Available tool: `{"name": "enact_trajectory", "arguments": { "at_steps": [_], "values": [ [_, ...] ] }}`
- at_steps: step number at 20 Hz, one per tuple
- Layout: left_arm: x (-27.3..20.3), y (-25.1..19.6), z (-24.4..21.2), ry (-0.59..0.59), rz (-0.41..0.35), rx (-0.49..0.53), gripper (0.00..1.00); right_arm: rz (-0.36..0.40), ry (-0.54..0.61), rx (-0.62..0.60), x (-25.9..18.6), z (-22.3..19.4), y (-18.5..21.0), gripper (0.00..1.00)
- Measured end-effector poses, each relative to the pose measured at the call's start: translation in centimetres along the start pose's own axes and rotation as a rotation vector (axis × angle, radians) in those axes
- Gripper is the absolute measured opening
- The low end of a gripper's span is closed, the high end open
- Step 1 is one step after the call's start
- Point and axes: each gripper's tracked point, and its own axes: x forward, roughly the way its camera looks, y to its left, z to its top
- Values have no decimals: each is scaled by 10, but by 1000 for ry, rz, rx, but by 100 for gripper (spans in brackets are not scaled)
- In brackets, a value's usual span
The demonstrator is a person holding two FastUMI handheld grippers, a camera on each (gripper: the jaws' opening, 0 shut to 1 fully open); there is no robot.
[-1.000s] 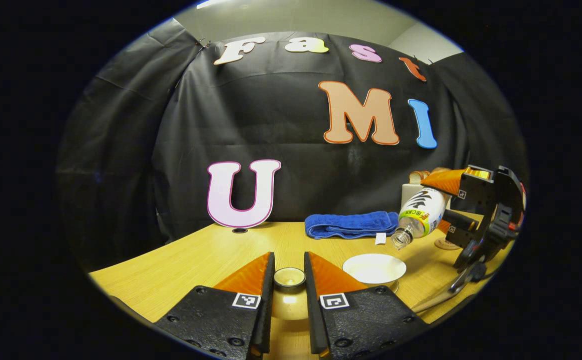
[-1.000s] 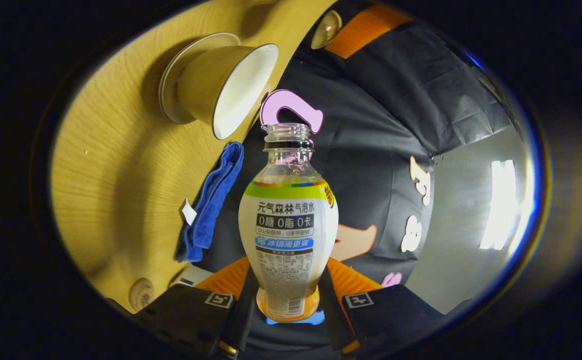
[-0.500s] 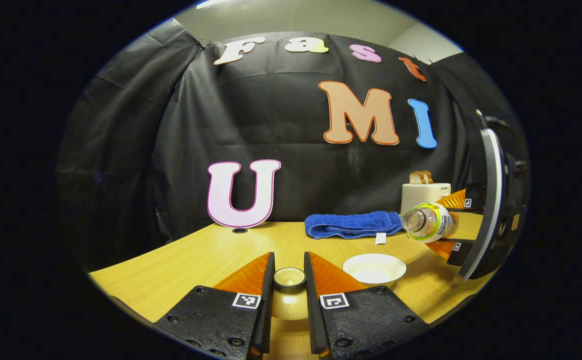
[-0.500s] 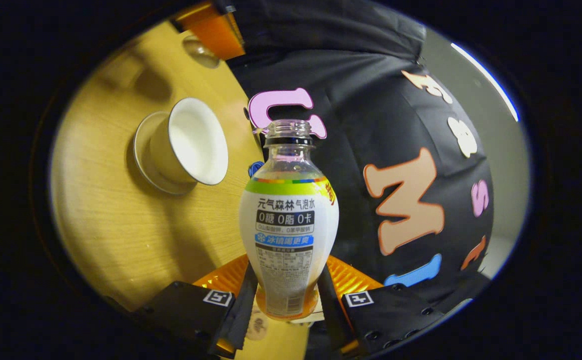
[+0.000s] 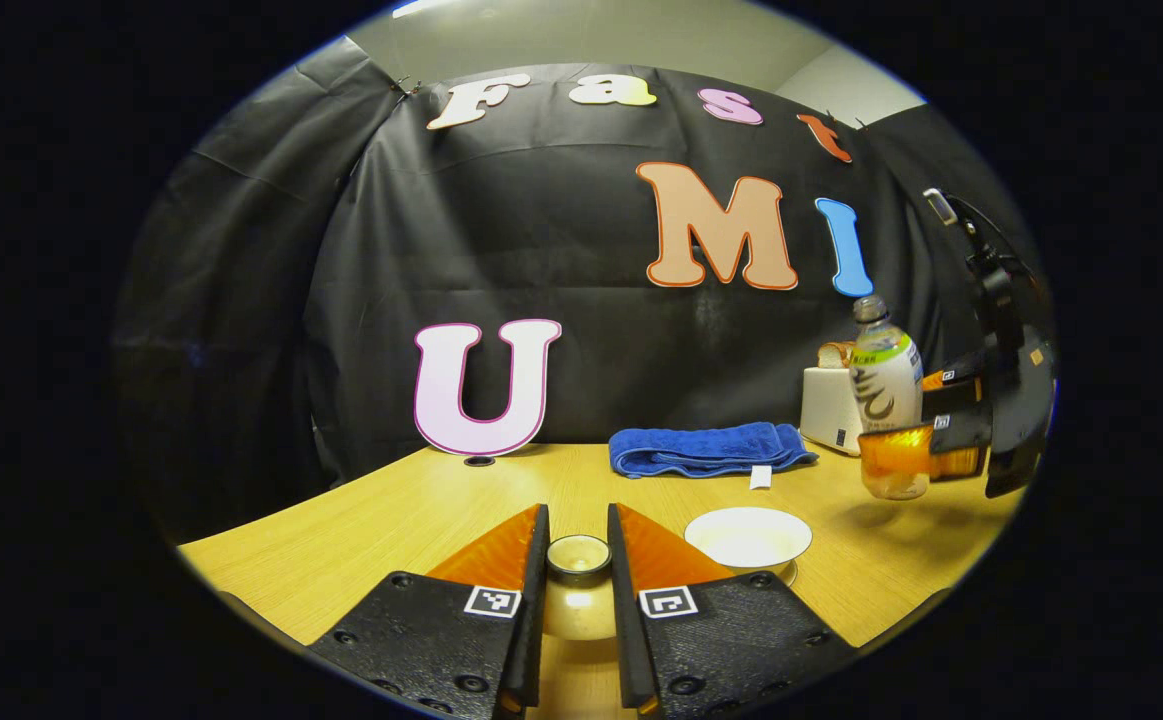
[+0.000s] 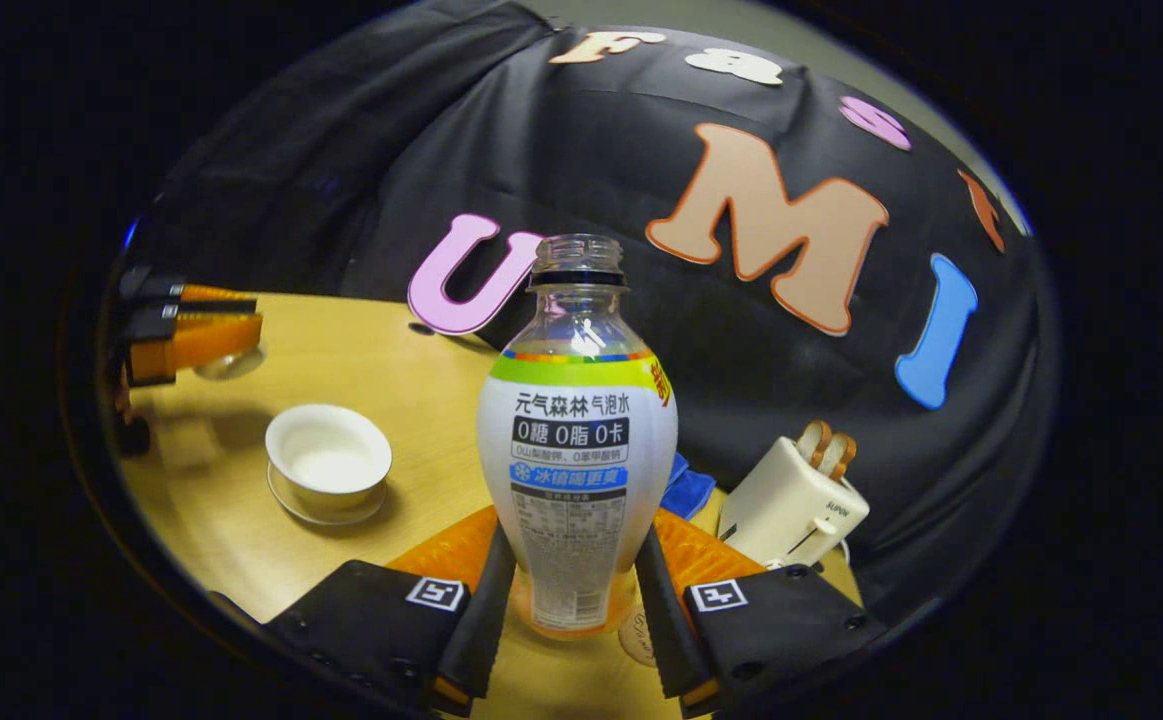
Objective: Open the teacup lid with one hand, grasp the water bottle and pour water into the teacup with the other hand; after pouring, place the water bottle on the coaster and then close the teacup lid.
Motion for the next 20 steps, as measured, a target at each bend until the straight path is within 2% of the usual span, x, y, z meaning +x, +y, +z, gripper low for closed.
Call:
{"name": "enact_trajectory", "arguments": {
  "at_steps": [5,9,14,16,20],
  "values": [
    [0,0,0,0,0,0,29,-90,-12,220,14,-9,-70,68],
    [0,0,0,0,0,0,28,-145,-12,304,16,-30,-107,66],
    [0,0,0,0,0,0,29,-155,9,364,21,-60,-123,66],
    [0,0,0,0,0,0,29,-131,8,385,22,-65,-119,66],
    [0,0,0,0,0,0,29,-130,23,365,23,-77,-116,65]
  ]
}}
